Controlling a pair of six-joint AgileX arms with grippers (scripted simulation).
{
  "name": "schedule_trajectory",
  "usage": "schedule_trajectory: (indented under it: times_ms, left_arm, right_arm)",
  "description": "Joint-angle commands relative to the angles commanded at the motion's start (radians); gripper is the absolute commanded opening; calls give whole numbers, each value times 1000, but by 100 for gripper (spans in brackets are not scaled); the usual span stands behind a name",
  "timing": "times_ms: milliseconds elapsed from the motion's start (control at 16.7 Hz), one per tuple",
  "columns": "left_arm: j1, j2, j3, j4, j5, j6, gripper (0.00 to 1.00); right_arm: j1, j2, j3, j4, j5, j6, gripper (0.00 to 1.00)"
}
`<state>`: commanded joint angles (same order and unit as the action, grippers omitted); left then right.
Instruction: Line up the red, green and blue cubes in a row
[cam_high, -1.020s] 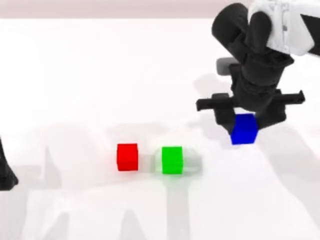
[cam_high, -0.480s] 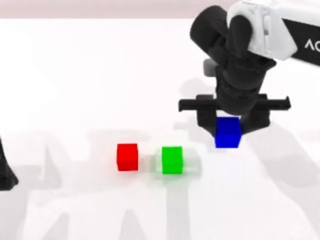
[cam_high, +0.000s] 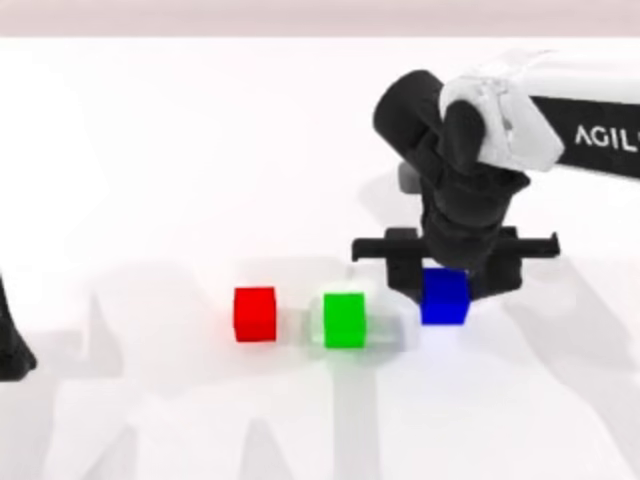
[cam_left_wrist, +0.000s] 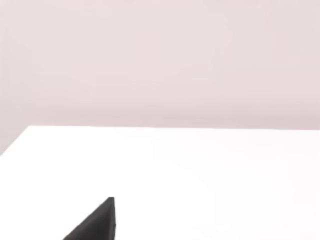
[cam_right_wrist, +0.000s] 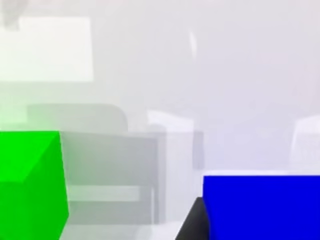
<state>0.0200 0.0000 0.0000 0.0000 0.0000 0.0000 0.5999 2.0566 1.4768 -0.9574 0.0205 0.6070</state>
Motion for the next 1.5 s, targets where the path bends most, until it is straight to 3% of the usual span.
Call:
schedule_trajectory:
  times_ms: [360, 1140, 1500]
  left_arm:
    - [0, 0, 0, 0, 0, 0, 100]
    - [0, 0, 0, 0, 0, 0, 100]
    - [0, 0, 0, 0, 0, 0, 100]
  right_arm:
    - [0, 18, -39, 53, 1, 4, 0]
    - [0, 18, -39, 53, 1, 4, 98]
    - [0, 18, -39, 53, 1, 4, 100]
